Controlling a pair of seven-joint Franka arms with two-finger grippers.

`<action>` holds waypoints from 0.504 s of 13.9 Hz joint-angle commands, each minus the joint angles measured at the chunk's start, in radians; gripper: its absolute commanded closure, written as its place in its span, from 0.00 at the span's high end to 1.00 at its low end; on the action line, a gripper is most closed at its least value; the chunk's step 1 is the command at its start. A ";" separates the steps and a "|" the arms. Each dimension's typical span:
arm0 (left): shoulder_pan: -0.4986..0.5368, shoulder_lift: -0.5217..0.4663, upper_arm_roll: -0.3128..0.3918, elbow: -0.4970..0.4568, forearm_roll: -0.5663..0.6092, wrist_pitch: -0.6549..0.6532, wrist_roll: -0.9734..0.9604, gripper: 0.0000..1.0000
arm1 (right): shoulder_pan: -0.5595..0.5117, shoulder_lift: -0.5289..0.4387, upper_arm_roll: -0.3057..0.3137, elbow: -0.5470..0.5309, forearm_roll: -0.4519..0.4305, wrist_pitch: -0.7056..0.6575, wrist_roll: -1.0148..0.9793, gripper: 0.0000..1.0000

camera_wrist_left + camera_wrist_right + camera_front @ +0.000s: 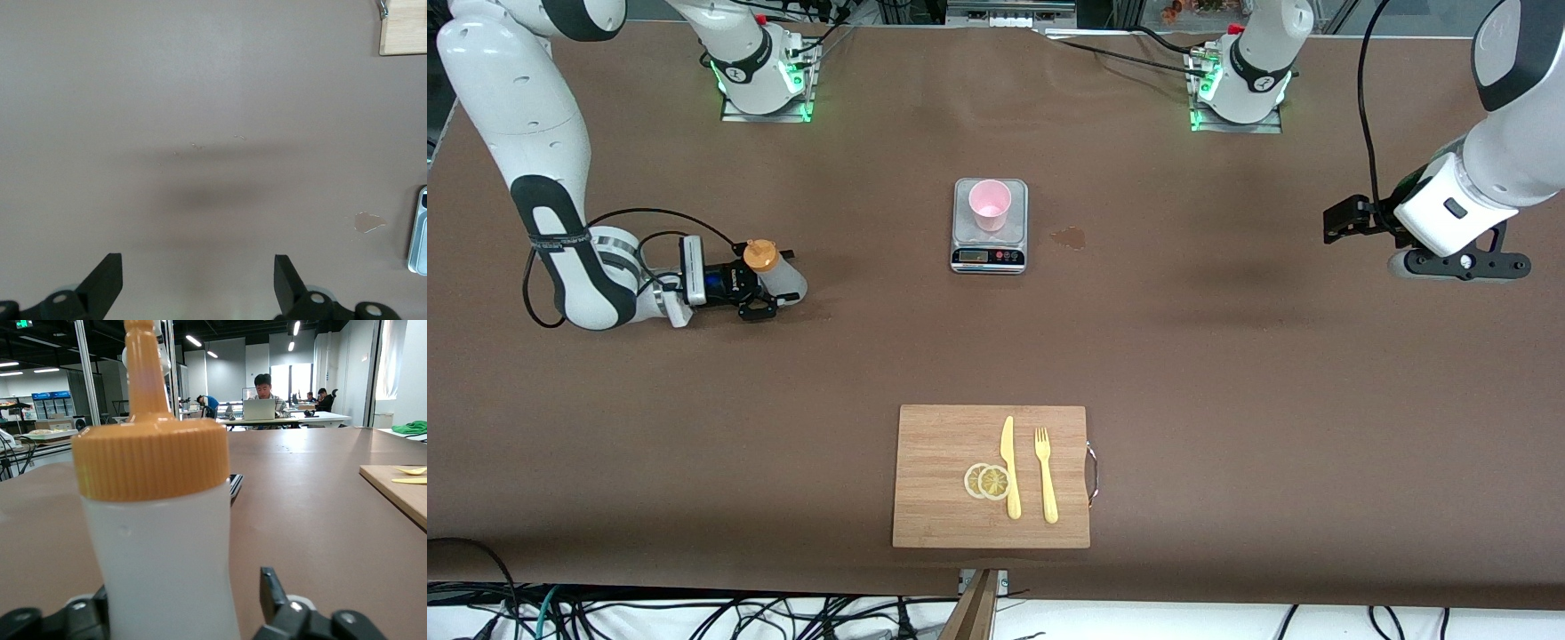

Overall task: Add sauce to pink cup with both arms
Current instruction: 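Grasp the white sauce bottle with the right gripper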

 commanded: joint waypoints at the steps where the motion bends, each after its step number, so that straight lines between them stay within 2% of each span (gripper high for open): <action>1: 0.005 0.008 -0.003 0.028 -0.018 -0.026 0.022 1.00 | -0.006 0.015 0.003 0.006 0.015 -0.020 -0.081 0.35; 2: 0.005 0.008 -0.003 0.028 -0.018 -0.026 0.022 1.00 | -0.006 0.014 0.003 0.008 0.015 -0.020 -0.078 0.19; 4: 0.005 0.008 -0.003 0.028 -0.019 -0.027 0.022 1.00 | -0.002 0.011 0.003 0.013 0.015 -0.020 -0.063 0.00; 7: 0.005 0.008 -0.003 0.028 -0.019 -0.027 0.021 1.00 | 0.018 -0.011 0.002 0.014 0.014 -0.019 -0.040 0.00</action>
